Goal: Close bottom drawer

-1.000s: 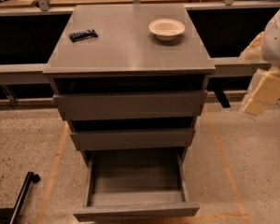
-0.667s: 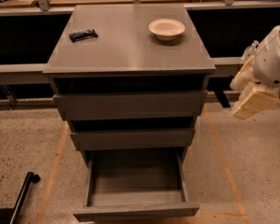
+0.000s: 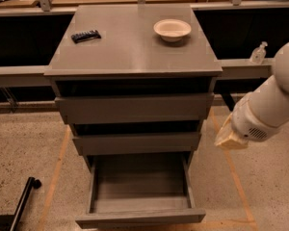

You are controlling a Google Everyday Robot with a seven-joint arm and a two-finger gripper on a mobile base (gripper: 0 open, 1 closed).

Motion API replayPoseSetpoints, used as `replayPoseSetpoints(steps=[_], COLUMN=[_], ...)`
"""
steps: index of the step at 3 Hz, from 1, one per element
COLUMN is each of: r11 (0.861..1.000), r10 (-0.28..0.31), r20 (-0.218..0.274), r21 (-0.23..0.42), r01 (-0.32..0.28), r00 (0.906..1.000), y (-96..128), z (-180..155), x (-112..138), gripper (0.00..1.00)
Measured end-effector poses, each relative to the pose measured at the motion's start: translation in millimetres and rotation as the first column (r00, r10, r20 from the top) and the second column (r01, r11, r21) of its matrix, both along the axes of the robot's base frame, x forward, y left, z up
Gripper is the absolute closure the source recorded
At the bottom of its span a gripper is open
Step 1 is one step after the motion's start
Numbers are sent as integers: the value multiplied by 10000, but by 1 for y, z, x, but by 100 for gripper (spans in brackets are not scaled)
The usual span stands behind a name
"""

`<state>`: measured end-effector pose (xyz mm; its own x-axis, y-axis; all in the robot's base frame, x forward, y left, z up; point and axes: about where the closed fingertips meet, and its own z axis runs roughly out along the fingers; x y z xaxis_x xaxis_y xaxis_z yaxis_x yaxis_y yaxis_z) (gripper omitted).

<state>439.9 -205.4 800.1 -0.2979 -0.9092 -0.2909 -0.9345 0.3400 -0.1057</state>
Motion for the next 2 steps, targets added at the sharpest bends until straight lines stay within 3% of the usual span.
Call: replayPoseSetpoints(steps=[1,2], r11=[10000,9996], r10=[-38,293], r20=[-73,-324], r21=[34,-50], r01=[38,-295], r00=[10000,9990], y=[1,7], z=[-12,-24], x=[0,2], gripper=[100,100])
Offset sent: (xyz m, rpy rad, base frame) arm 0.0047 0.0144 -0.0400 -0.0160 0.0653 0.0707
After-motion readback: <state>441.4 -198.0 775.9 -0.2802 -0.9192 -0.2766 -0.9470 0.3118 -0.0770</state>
